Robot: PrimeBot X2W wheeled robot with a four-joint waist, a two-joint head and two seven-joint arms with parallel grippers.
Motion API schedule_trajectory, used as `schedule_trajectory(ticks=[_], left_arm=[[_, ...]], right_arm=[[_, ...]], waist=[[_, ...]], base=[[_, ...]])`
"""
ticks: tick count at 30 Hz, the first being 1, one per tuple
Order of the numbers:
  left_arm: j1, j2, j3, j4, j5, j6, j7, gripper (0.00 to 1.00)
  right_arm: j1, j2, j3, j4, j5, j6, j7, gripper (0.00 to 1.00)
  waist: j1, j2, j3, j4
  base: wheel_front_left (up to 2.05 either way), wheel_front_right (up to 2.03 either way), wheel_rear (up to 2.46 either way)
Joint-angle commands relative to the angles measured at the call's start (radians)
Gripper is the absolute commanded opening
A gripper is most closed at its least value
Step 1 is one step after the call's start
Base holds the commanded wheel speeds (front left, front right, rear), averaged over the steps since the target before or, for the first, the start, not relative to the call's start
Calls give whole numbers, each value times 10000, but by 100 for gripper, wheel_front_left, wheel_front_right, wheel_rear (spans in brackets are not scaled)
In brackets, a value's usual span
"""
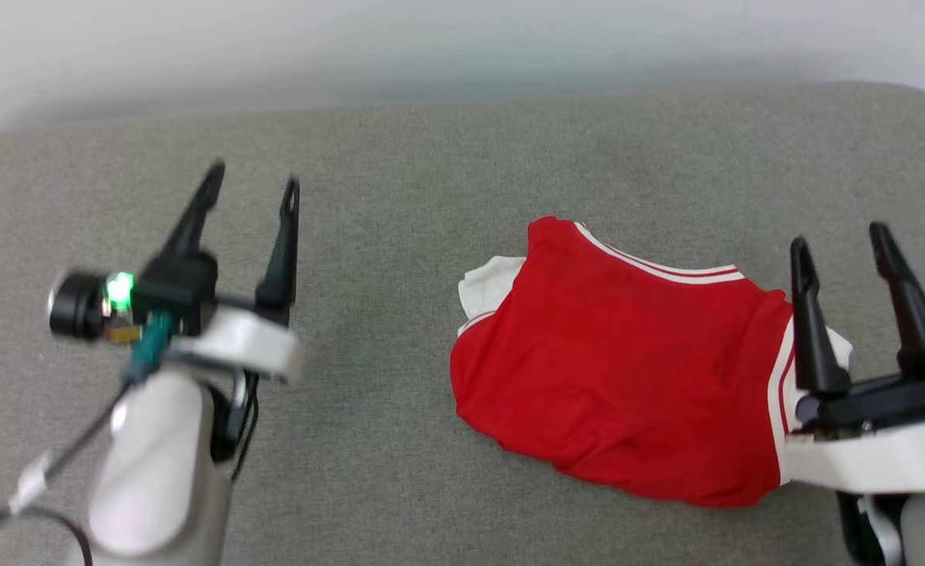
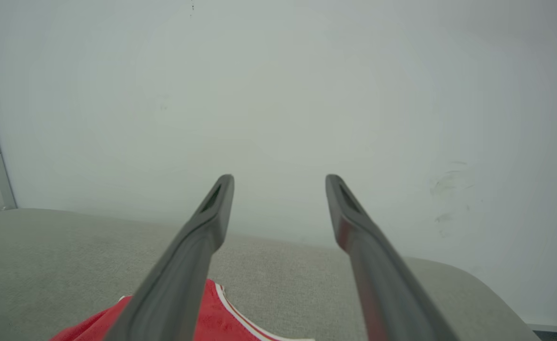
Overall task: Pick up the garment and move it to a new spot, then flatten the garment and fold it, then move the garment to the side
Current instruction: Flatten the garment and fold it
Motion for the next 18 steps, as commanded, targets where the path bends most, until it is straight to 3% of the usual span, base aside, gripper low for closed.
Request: schedule_trajectory(ticks=[1,7,10,18], left_arm=[[-725,185,-171,167,15,-89,206,100],[-3164,850,-1229,765,-216,-293,1654,100],[-4328,1272,-2362,905,-645,-300,2530,100],[-7043,2704,-5985,1266,-3647,-301,6185,100]], right_arm=[[380,268,-66,-273,-192,-9,-17,100],[900,824,-62,-818,-361,-10,-18,100],[850,932,-3,-887,-382,-9,-19,100],[505,1055,105,-1048,-534,-10,-18,100]], waist=[[0,0,160,-36],[0,0,648,-312],[0,0,922,-478],[0,0,1622,-941]], base=[[0,0,0],[0,0,0],[0,0,0],[0,0,0]])
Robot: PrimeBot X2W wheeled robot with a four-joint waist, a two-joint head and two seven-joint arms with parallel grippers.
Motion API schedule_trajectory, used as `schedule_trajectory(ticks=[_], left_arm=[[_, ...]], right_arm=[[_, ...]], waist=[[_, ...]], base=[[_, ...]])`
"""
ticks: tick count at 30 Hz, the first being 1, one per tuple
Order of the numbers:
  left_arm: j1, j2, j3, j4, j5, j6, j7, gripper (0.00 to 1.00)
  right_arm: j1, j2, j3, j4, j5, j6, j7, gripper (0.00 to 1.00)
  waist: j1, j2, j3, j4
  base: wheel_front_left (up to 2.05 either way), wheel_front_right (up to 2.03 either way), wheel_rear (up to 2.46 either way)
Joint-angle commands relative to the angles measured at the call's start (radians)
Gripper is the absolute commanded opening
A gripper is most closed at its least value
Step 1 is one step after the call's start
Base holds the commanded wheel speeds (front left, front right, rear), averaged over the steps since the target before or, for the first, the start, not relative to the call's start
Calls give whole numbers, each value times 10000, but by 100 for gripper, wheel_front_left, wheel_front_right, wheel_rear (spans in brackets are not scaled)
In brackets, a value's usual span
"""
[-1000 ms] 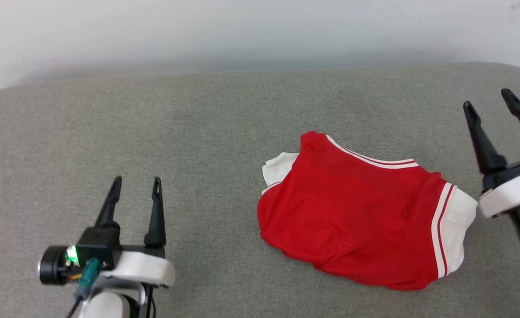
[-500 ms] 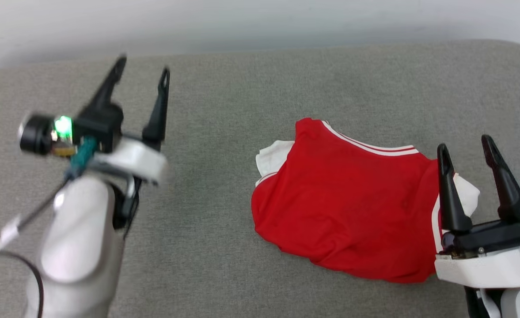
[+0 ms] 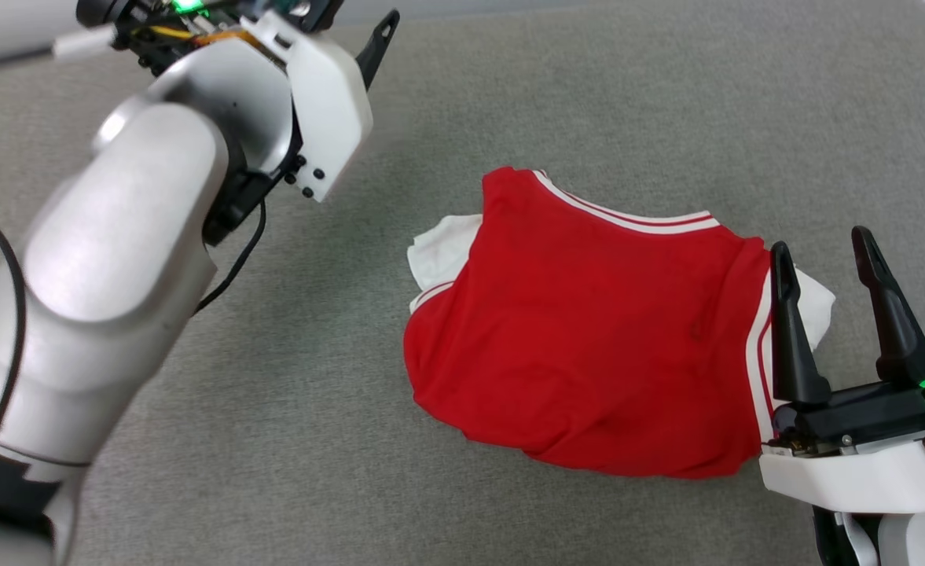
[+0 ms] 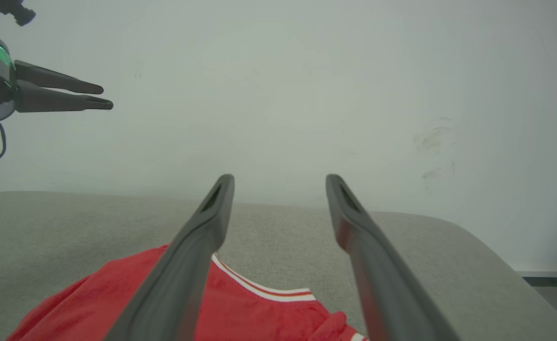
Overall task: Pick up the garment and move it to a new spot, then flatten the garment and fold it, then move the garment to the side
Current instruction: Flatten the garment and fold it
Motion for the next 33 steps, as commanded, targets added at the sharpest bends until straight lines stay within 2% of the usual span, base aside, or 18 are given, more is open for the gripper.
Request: schedule_trajectory(ticks=[1,4,7,14,19,26,29,31,32,33], left_arm=[[-509,361,-683,-33,-647,6,768,100],[-1235,853,-1979,-149,-1847,5,2164,100],[-1801,1129,-2790,-355,-3156,3,3376,100],[-2954,1720,-5012,-1098,-5039,4,5793,100],[-3399,1761,-6080,-1376,-5578,2,6500,100],[-2886,1765,-6367,-1288,-5592,3,6747,100],[-2103,1862,-6435,-1445,-4986,-2,7541,100],[-1892,1905,-6474,-1488,-4893,-2,7637,100],[-1696,1970,-6513,-1540,-4769,-2,7595,35],[-1638,2014,-6520,-1529,-4720,-2,7597,0]], right_arm=[[-192,68,23,-33,-39,-9,-18,100],[-316,79,61,-39,-70,-9,-18,100],[-379,85,143,-17,-93,-10,-18,100],[-714,88,358,51,-6,-9,-18,100],[-1007,90,542,102,83,-10,-18,100],[-1286,87,730,236,181,-10,-18,100],[-1372,87,718,288,238,-10,-19,100],[-1395,87,722,297,237,-9,-19,100],[-1437,87,718,314,232,-9,-19,100],[-1459,88,701,328,226,-9,-19,100]], waist=[[0,0,274,-229],[0,0,488,-381],[0,0,695,-527],[0,0,1266,-874],[0,0,1705,-1115],[0,0,2036,-1427],[0,0,2171,-1565],[0,0,2193,-1585],[0,0,2224,-1601],[0,0,2226,-1589]], base=[[0,0,0],[0,0,0],[0,0,0],[0,0,0],[0,0,0],[0,0,0],[0,0,0],[0,0,0],[0,0,0],[0,0,0]])
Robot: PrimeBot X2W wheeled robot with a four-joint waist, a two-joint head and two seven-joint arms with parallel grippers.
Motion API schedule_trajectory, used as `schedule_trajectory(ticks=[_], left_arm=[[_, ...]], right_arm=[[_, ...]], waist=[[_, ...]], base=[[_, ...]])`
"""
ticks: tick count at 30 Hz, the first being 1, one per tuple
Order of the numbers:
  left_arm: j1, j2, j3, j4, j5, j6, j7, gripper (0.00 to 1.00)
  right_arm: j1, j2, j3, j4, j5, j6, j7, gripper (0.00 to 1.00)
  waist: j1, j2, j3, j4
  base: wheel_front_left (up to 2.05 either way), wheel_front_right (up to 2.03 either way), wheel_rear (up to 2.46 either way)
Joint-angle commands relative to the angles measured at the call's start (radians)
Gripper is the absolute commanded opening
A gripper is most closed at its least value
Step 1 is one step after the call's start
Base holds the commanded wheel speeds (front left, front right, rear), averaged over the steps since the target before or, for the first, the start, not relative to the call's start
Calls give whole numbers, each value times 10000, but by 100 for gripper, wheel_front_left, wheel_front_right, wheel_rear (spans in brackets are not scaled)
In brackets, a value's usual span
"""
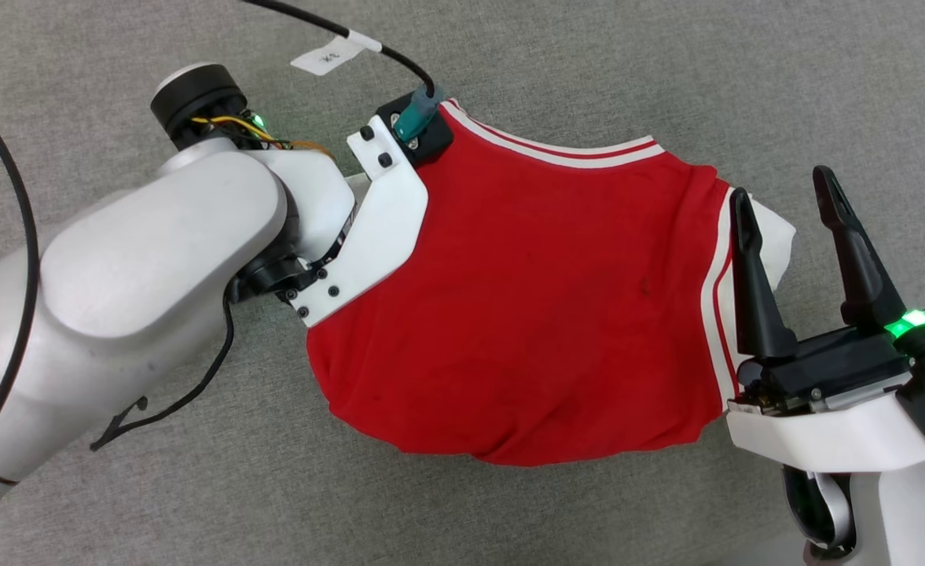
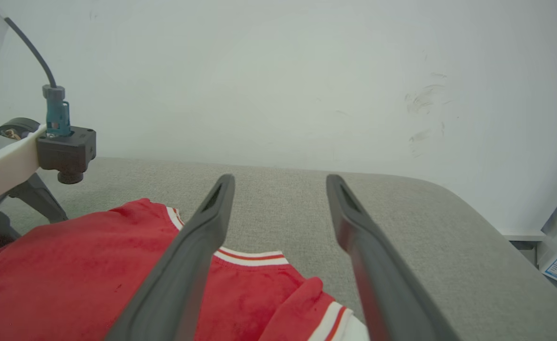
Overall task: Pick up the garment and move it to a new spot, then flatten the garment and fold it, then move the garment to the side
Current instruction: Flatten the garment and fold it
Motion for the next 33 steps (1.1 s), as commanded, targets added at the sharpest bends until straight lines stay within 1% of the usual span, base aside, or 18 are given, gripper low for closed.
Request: schedule_trajectory(ticks=[1,3,5,6,10,14,17,22,26,29,33], left_arm=[[749,144,-359,184,139,-6,63,0],[714,180,-352,193,243,-5,-34,0],[591,142,-316,248,244,-5,-394,0],[341,43,-247,289,111,-5,-1059,0],[43,62,-188,340,-314,-5,-2151,0],[8,610,-186,436,-833,-4,-3044,0],[204,1220,-94,596,-1233,-4,-3524,0],[721,2338,15,1003,-1695,-3,-3829,0],[1324,2892,49,1434,-2115,213,-3961,0],[1778,3099,34,1937,-2342,329,-4084,0],[2282,3017,21,2628,-2651,430,-4238,0]], right_arm=[[-197,36,-23,47,29,-10,-19,100],[-196,36,-11,49,-6,-10,-19,100],[-188,36,-51,72,-63,-10,-19,100],[-72,35,-117,110,-163,-9,-20,100],[128,33,-236,157,-311,-10,-19,100],[343,33,-295,198,-419,-9,-19,100],[502,32,-298,232,-476,-10,-19,100],[715,32,-373,286,-554,-9,-19,100],[733,32,-370,313,-570,-10,-19,100],[696,32,-278,351,-592,-10,-19,100],[689,32,-251,478,-639,-10,-19,100]], waist=[[0,0,-3,36],[0,0,-27,68],[0,0,-136,195],[0,0,-416,489],[0,0,-914,1007],[0,0,-1382,1538],[0,0,-1661,1875],[0,0,-1958,2297],[0,0,-1984,2431],[0,0,-1889,2395],[0,0,-1766,2234]], base=[[0,0,0],[0,0,0],[0,0,0],[0,0,0],[0,0,0],[0,0,0],[0,0,0],[0,0,0],[0,0,0],[0,0,0],[0,0,0]])
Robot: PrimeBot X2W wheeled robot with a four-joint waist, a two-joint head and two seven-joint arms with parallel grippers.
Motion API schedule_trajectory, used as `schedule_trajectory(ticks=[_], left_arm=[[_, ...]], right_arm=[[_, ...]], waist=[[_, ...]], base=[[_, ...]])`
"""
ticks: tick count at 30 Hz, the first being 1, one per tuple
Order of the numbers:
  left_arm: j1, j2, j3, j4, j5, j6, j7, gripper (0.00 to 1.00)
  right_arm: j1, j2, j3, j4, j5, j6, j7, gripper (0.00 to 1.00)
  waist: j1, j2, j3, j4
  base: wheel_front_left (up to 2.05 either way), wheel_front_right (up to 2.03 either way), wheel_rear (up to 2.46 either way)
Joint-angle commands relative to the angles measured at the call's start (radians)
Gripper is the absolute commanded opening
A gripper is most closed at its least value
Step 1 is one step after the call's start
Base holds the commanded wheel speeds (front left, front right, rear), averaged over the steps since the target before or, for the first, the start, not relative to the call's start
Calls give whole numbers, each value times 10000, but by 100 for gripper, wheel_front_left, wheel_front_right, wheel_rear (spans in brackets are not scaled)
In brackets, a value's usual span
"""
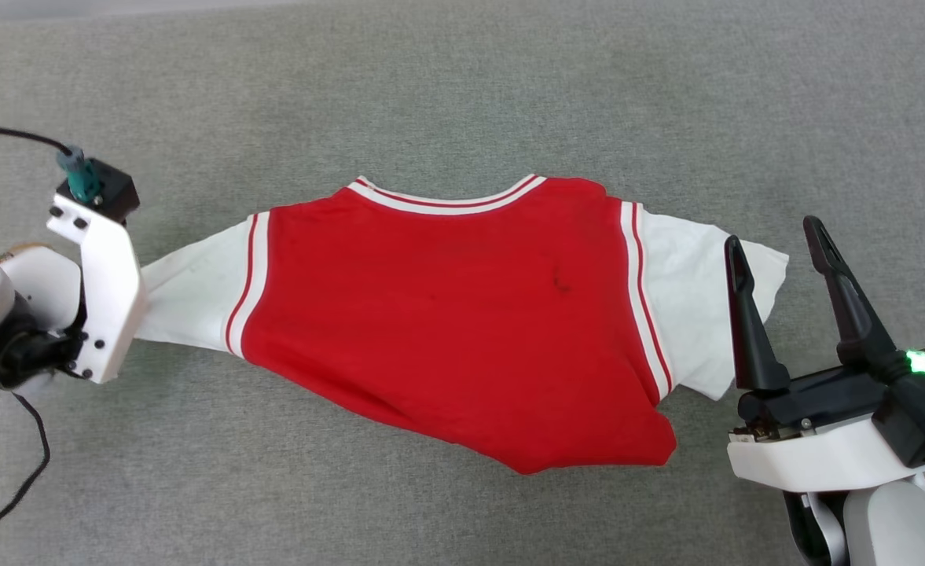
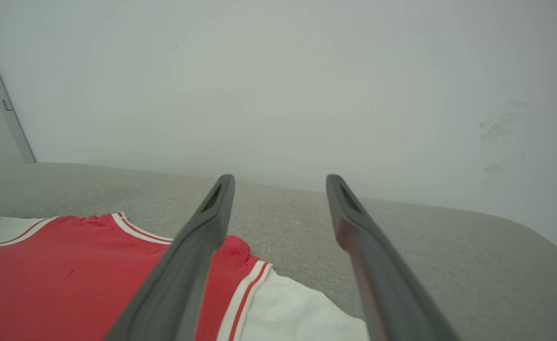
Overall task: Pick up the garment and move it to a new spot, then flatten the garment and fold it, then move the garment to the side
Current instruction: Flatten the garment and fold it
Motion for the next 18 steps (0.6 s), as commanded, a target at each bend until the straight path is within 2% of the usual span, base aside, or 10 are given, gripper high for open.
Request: schedule_trajectory(ticks=[1,5,6,7,12,18], left_arm=[[229,-151,-6,244,-116,56,-104,0],[621,-598,-66,945,-186,57,-269,0],[633,-723,-53,1085,-156,48,-395,26],[571,-825,-53,1192,-30,22,-559,100],[-81,-934,56,1412,320,-158,-915,100],[-945,-476,107,1101,541,-292,-494,100]], right_arm=[[58,27,-38,35,-9,-10,-20,100],[155,28,-115,110,-66,-10,-19,100],[179,28,-133,127,-79,-9,-19,100],[210,28,-145,146,-94,-9,-20,100],[339,28,-248,191,-152,-10,-19,100],[270,28,-73,143,-180,-10,-19,100]], waist=[[0,0,57,-80],[0,0,52,-122],[0,0,23,-117],[0,0,-21,-106],[0,0,-306,2],[0,0,-368,-71]], base=[[0,0,0],[0,0,0],[0,0,0],[0,0,0],[0,0,0],[0,0,0]])
